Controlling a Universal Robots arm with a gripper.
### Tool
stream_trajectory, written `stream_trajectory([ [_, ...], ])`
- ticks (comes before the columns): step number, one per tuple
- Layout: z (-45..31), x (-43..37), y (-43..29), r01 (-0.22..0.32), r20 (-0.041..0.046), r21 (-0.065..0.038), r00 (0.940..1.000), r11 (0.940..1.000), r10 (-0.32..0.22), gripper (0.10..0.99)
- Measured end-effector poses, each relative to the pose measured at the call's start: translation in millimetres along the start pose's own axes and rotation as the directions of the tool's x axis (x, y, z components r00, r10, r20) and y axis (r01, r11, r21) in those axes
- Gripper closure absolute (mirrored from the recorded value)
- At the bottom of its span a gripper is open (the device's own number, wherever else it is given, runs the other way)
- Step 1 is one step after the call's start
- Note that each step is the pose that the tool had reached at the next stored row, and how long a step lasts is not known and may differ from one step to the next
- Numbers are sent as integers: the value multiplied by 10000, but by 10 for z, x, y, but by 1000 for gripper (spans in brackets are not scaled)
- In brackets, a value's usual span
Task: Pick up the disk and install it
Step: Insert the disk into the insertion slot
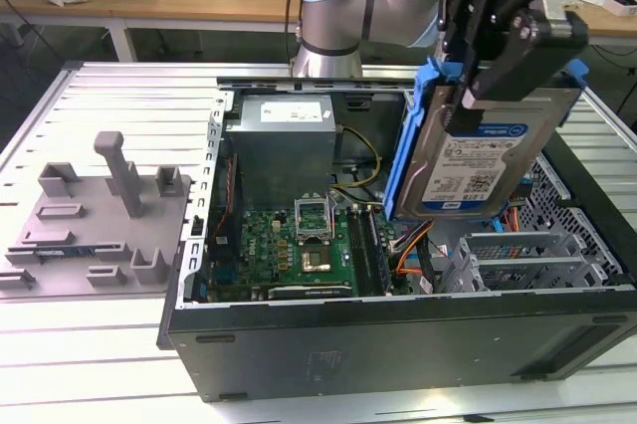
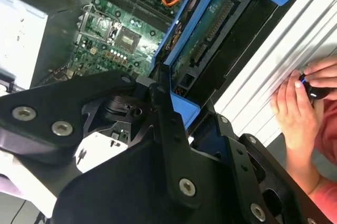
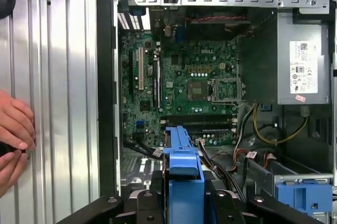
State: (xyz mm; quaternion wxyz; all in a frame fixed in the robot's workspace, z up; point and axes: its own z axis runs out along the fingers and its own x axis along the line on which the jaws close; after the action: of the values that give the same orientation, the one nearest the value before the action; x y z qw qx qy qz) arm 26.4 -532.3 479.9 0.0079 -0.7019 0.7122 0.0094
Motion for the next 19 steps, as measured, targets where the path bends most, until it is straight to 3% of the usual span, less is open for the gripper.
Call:
stream_trajectory([
  [3, 4, 21, -82, -3, 1, -4, 10000, 10000, 3, 722],
  [9, 11, 50, -371, -3, 1, -26, 10000, 10000, 3, 722],
  [16, 27, 100, -830, -3, 0, -66, 10000, 10000, 3, 722],
  [17, 33, 101, -867, -4, 2, -66, 10000, 10000, 4, 722],
  [19, 35, 101, -877, -6, -2, -70, 10000, 10000, 6, 722],
])
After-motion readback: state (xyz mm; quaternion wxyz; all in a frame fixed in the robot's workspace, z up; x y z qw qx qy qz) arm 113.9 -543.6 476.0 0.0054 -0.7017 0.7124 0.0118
